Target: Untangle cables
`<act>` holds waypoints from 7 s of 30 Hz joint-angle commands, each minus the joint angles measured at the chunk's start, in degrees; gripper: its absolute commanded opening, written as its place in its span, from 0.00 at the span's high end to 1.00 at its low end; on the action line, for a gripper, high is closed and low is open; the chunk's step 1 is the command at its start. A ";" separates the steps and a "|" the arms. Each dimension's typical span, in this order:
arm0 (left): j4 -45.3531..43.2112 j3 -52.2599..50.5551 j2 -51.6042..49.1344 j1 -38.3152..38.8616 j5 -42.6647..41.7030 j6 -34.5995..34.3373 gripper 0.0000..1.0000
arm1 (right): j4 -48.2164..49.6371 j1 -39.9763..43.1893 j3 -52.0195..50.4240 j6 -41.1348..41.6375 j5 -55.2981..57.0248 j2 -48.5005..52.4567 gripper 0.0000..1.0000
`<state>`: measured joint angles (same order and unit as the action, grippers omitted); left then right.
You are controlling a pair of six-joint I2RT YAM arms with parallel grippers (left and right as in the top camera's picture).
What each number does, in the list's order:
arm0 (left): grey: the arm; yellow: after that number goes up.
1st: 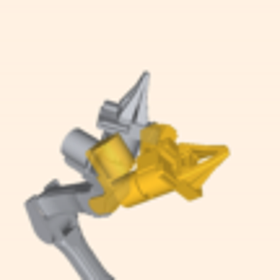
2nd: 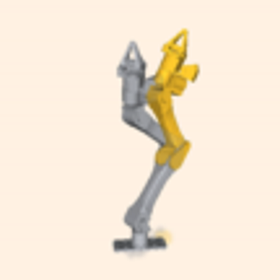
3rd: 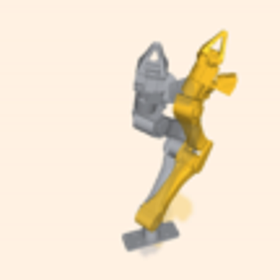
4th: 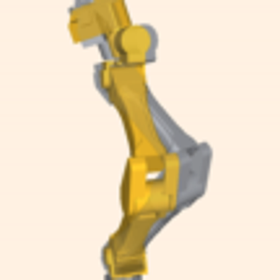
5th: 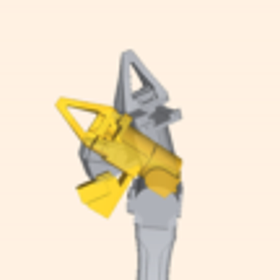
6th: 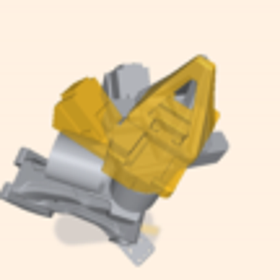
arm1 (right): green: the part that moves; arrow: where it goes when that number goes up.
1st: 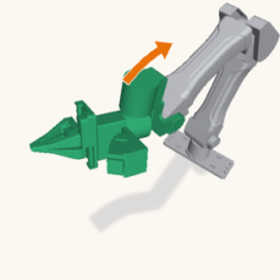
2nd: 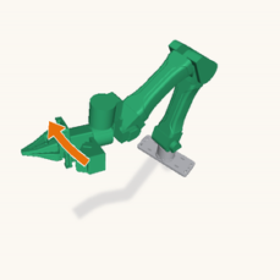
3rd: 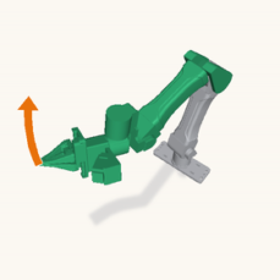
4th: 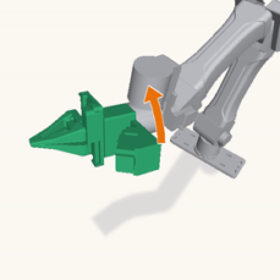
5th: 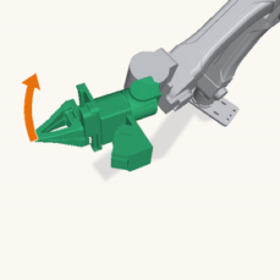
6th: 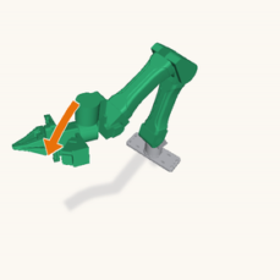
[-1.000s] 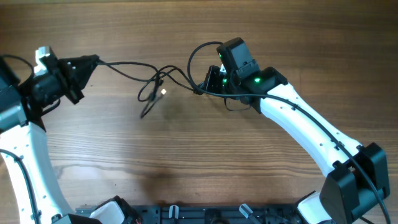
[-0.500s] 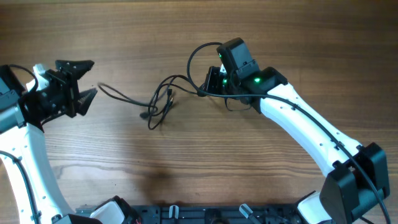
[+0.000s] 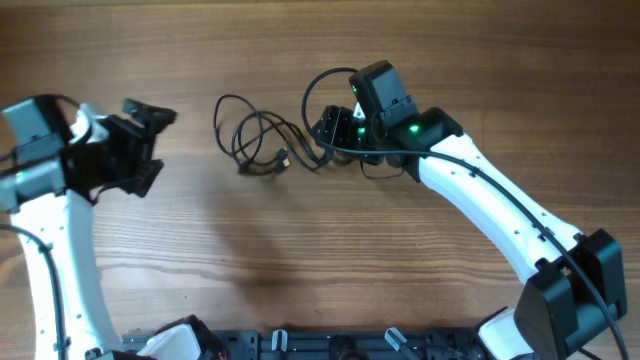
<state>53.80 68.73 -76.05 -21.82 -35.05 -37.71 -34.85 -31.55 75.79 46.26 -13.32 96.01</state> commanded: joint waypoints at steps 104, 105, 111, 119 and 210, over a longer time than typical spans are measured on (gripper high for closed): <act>-5.88 3.08 -29.83 33.83 12.92 -16.85 0.43 | 7.69 5.38 -0.39 7.91 -0.59 17.70 0.51; -6.69 2.47 -29.83 33.92 12.28 -16.81 0.43 | 7.72 5.38 -0.39 7.89 -0.61 18.03 0.51; -11.02 0.57 -29.83 35.12 11.26 -17.05 0.43 | 8.31 5.38 -0.39 8.00 -0.66 19.93 0.51; -14.43 0.52 -30.38 38.40 13.11 -17.22 0.42 | 9.57 5.38 -0.39 9.42 -1.07 20.81 0.51; -9.27 11.78 -32.57 35.47 18.12 17.11 0.05 | 23.37 15.67 -0.28 -26.75 -28.48 14.82 0.45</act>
<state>43.90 79.94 -110.48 14.41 -23.31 -21.10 -13.96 -14.09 75.55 18.15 -39.22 111.83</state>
